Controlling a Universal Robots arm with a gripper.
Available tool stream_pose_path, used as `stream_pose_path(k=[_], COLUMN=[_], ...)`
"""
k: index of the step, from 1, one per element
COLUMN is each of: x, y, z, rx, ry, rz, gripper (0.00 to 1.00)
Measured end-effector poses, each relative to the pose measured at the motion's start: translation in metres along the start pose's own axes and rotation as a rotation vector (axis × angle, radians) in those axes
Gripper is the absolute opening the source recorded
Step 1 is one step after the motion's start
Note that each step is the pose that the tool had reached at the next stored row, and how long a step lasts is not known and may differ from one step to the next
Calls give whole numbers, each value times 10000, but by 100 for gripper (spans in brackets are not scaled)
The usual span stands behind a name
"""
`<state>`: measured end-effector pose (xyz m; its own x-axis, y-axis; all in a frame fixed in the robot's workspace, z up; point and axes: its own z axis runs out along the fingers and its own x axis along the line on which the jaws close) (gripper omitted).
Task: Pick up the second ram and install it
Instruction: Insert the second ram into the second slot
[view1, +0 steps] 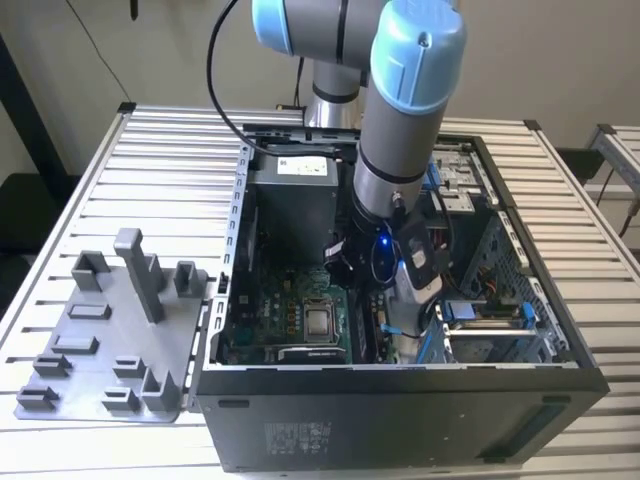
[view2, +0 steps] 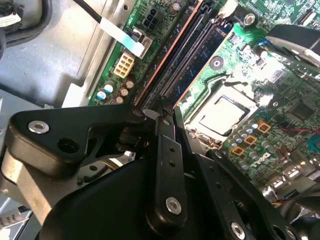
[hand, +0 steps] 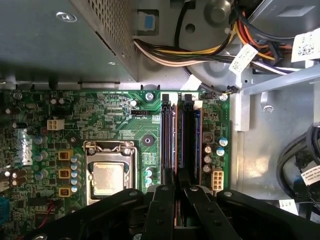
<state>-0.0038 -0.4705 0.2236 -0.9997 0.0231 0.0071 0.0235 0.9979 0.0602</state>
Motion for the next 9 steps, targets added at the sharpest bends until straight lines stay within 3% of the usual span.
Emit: stream_pose_path(k=[9], x=[-1], y=[-3], z=[39], rx=[2], ry=[0], rz=[-1], gripper=[14])
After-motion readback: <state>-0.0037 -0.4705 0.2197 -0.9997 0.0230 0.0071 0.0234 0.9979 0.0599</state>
